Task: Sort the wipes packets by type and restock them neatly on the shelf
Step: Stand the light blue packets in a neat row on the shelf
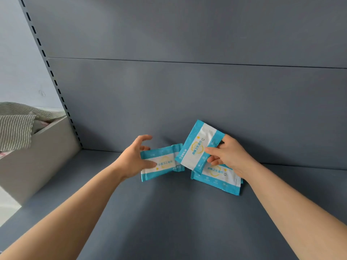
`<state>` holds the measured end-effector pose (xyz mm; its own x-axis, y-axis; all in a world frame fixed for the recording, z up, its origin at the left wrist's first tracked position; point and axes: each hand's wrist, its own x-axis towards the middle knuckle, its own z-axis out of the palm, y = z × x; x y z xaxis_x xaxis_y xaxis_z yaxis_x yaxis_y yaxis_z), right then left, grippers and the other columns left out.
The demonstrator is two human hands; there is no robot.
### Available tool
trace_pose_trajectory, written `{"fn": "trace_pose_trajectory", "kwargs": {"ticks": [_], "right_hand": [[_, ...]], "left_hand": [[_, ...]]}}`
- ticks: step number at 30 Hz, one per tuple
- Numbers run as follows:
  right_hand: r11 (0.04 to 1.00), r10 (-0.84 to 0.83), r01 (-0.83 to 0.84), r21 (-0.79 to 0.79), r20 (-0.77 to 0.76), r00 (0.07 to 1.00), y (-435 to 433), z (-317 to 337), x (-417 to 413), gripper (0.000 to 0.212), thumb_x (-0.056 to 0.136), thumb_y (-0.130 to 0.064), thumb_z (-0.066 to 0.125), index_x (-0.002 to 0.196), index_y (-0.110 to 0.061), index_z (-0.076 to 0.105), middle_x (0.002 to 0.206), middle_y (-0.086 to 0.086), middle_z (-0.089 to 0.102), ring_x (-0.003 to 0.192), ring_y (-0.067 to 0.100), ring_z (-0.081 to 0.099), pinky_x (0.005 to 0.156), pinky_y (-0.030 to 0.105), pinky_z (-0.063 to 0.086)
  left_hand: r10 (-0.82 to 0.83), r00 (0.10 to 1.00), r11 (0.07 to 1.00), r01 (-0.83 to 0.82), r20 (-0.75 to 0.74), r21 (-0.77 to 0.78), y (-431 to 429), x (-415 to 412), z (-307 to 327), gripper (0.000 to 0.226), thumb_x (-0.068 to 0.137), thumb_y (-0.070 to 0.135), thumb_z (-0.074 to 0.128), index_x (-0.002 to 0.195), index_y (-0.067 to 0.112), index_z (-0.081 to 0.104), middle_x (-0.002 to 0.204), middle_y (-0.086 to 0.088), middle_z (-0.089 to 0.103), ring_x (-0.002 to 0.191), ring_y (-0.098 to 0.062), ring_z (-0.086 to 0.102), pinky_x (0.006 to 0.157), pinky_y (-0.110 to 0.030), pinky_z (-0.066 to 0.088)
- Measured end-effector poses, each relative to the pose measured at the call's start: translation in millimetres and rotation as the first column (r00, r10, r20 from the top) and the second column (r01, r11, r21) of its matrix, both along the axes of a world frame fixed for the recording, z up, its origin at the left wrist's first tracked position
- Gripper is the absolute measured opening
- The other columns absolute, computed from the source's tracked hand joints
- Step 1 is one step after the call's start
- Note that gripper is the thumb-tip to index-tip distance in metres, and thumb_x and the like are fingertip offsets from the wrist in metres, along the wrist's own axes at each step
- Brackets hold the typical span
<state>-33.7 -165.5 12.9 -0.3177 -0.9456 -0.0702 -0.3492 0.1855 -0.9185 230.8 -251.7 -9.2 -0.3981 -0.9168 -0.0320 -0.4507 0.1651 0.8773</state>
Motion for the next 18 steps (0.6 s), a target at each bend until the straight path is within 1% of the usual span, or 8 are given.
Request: {"fn": "trace_pose_trajectory", "kwargs": {"ticks": [2, 4, 6, 10, 12, 14, 16, 18], "right_hand": [[1.000, -0.020, 0.019, 0.003, 0.071, 0.997, 0.7, -1.1, 8.9, 0.024, 0.086, -0.017, 0.069, 0.108, -0.017, 0.058, 0.094, 0.004, 0.071, 0.073, 0.017, 0.072, 0.063, 0.026, 0.058], [0.999, -0.052, 0.050, 0.015, 0.145, 0.988, 0.0, -3.9, 20.4, 0.024, 0.086, -0.014, 0.068, 0.109, -0.014, 0.059, 0.095, 0.005, 0.071, 0.073, 0.017, 0.073, 0.060, 0.025, 0.058], [0.996, -0.091, 0.089, 0.020, 0.203, 0.975, -3.0, -8.0, 31.4, 0.025, 0.086, -0.012, 0.068, 0.110, -0.011, 0.059, 0.094, 0.007, 0.071, 0.072, 0.017, 0.073, 0.061, 0.026, 0.059], [0.990, -0.144, 0.143, 0.018, 0.109, 0.984, -9.6, -15.0, 44.5, 0.022, 0.087, -0.014, 0.066, 0.109, -0.015, 0.062, 0.097, 0.001, 0.071, 0.080, 0.013, 0.071, 0.072, 0.029, 0.059], [0.988, -0.157, 0.157, 0.014, 0.098, 0.983, -10.6, -14.8, 47.5, 0.020, 0.089, -0.015, 0.064, 0.108, -0.019, 0.061, 0.102, -0.003, 0.070, 0.085, 0.012, 0.070, 0.074, 0.029, 0.059], [0.989, -0.147, 0.147, 0.008, 0.177, 0.973, -10.2, -12.6, 50.1, 0.020, 0.091, -0.011, 0.061, 0.110, -0.018, 0.060, 0.104, -0.001, 0.070, 0.088, 0.013, 0.071, 0.073, 0.031, 0.059], [0.993, -0.116, 0.117, 0.009, 0.208, 0.971, -10.4, -11.1, 53.5, 0.021, 0.092, -0.008, 0.059, 0.112, -0.014, 0.062, 0.105, 0.002, 0.071, 0.090, 0.017, 0.071, 0.077, 0.035, 0.059], [0.996, -0.089, 0.089, 0.010, 0.186, 0.978, -12.0, -10.6, 58.8, 0.020, 0.092, -0.006, 0.058, 0.111, -0.007, 0.064, 0.106, 0.006, 0.071, 0.092, 0.019, 0.070, 0.082, 0.037, 0.058]], "left_hand": [[0.045, 0.999, 0.999, -0.045, 0.003, 0.003, -5.3, 5.8, -3.9, 0.055, 0.075, 0.002, 0.078, 0.120, 0.025, 0.057, 0.106, 0.001, 0.067, 0.093, -0.017, 0.069, 0.083, -0.036, 0.058], [0.090, 0.995, 0.996, -0.090, -0.044, 0.005, -7.4, 10.2, -6.9, 0.031, 0.077, 0.004, 0.077, 0.102, 0.017, 0.066, 0.096, -0.002, 0.073, 0.086, -0.020, 0.072, 0.084, -0.044, 0.057], [0.119, 0.982, 0.989, -0.105, -0.147, 0.102, -8.8, 12.9, -10.1, 0.021, 0.081, 0.003, 0.074, 0.096, 0.015, 0.065, 0.096, -0.006, 0.074, 0.086, -0.022, 0.072, 0.085, -0.047, 0.057], [0.120, 0.942, 0.961, -0.031, -0.312, 0.276, -12.0, 14.9, -11.6, 0.015, 0.092, 0.003, 0.059, 0.106, 0.011, 0.056, 0.103, -0.011, 0.071, 0.089, -0.024, 0.071, 0.076, -0.048, 0.059], [0.071, 0.958, 0.983, -0.019, -0.277, 0.185, -15.7, 18.3, -5.7, 0.020, 0.093, 0.001, 0.056, 0.108, 0.014, 0.052, 0.100, -0.011, 0.070, 0.083, -0.026, 0.071, 0.070, -0.045, 0.060], [-0.002, 0.973, 0.995, 0.026, -0.232, 0.100, -23.1, 22.7, 4.1, 0.038, 0.087, -0.005, 0.060, 0.114, 0.019, 0.050, 0.098, -0.014, 0.070, 0.079, -0.028, 0.069, 0.072, -0.043, 0.058], [-0.086, 0.972, 0.988, 0.112, -0.217, 0.111, -30.9, 24.4, 15.6, 0.057, 0.081, -0.010, 0.064, 0.123, 0.025, 0.046, 0.099, -0.016, 0.070, 0.081, -0.027, 0.068, 0.074, -0.038, 0.057], [-0.125, 0.966, 0.974, 0.163, -0.226, 0.157, -36.4, 20.7, 23.5, 0.063, 0.080, -0.009, 0.066, 0.128, 0.024, 0.044, 0.100, -0.017, 0.070, 0.086, -0.027, 0.068, 0.076, -0.035, 0.056]]}}
